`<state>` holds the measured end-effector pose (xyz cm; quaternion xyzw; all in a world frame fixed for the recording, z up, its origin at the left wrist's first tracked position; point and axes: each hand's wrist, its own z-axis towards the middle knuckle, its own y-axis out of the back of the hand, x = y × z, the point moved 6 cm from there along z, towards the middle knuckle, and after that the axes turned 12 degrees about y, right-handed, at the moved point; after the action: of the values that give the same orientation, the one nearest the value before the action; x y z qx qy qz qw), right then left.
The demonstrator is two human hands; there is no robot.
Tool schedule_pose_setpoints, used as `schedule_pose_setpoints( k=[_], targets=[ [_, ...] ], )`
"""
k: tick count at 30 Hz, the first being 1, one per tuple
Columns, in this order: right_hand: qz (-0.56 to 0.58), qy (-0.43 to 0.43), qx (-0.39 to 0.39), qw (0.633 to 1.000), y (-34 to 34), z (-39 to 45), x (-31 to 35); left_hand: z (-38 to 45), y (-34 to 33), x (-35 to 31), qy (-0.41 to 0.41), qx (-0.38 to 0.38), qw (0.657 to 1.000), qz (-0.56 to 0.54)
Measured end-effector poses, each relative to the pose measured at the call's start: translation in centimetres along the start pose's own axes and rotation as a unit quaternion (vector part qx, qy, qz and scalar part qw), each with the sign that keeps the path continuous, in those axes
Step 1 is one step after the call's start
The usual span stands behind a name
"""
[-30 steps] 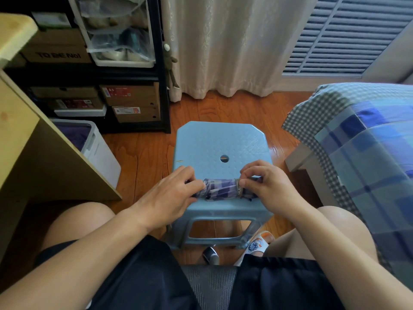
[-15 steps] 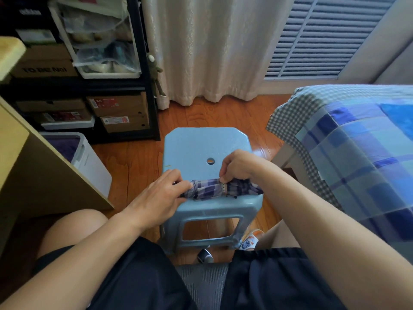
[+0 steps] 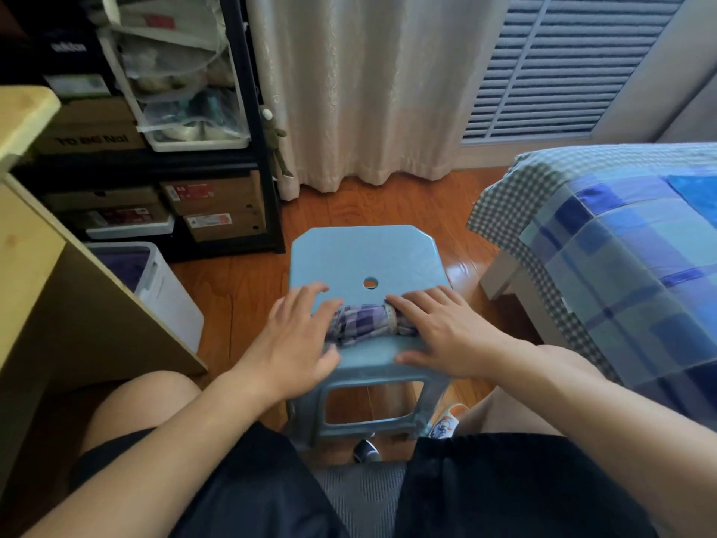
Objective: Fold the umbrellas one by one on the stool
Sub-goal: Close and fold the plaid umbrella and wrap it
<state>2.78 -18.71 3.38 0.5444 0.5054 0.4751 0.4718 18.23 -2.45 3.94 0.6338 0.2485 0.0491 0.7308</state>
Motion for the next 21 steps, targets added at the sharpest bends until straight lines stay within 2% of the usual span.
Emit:
schedule_pose_setpoints(
  k=[3, 7, 10, 12, 14, 17, 19, 21],
  targets=[
    [-0.041, -0.021, -0.042, 0.998, -0.7, 0.9, -0.4, 1.0, -1.8, -5.2, -0.072, 0.021, 0.990, 0.122],
    [-0.088, 0.022, -0.044, 0.995, 0.3, 2.0, -0.9, 4.8, -2.4, -5.1, -0.021, 0.049, 0.978, 0.200],
    [-0.131, 0.073, -0.077, 0.986, 3.0, 1.6, -0.9, 5.8, 0.2, -4.5, -0.045, 0.095, 0.985, 0.136],
    [-0.108, 0.081, -0.098, 0.986, 6.0, 1.6, -0.7, 6.5, 3.1, -4.4, -0.059, 0.098, 0.987, 0.117],
    [-0.034, 0.060, -0.066, 0.995, 8.7, 2.1, -0.9, 7.0, 5.7, -4.4, -0.092, 0.053, 0.979, 0.172],
    [0.083, 0.020, 0.007, 0.996, 11.4, 2.8, -1.3, 7.0, 8.8, -4.8, -0.170, -0.069, 0.944, 0.275],
    [0.125, 0.019, 0.003, 0.992, 13.4, 2.8, -1.4, 6.7, 11.0, -4.8, -0.190, -0.129, 0.923, 0.310],
    [0.097, 0.047, -0.022, 0.994, 15.2, 2.7, -1.5, 6.7, 13.6, -5.2, -0.196, -0.105, 0.926, 0.305]
  ],
)
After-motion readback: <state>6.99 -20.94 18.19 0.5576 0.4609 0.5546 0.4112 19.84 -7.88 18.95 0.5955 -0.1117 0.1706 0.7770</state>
